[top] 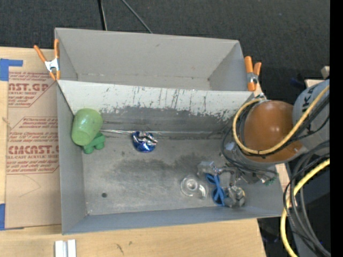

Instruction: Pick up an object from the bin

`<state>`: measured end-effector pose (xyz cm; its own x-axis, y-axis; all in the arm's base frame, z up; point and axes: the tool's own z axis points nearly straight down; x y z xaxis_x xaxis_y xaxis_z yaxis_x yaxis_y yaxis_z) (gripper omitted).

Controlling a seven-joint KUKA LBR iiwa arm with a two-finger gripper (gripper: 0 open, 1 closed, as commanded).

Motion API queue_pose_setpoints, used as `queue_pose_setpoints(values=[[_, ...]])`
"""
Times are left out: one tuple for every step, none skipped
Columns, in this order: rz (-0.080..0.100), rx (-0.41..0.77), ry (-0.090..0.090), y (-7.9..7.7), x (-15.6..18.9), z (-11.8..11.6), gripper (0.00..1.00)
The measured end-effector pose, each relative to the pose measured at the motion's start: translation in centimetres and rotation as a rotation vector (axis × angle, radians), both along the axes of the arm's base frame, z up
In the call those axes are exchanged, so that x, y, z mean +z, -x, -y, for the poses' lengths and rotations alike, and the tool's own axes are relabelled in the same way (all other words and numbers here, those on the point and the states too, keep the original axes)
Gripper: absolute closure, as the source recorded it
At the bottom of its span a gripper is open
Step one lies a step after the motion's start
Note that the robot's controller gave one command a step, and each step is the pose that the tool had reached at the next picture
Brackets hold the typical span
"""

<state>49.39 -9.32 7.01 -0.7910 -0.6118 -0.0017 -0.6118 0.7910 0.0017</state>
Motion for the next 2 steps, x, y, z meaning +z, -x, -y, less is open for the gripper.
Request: queue_pose_setpoints(values=[[0.002,0.636,-0.002,0.61,-0.06,-1.54,0.00],[0.001,0.635,-0.001,0.58,-0.04,-1.40,1.00]])
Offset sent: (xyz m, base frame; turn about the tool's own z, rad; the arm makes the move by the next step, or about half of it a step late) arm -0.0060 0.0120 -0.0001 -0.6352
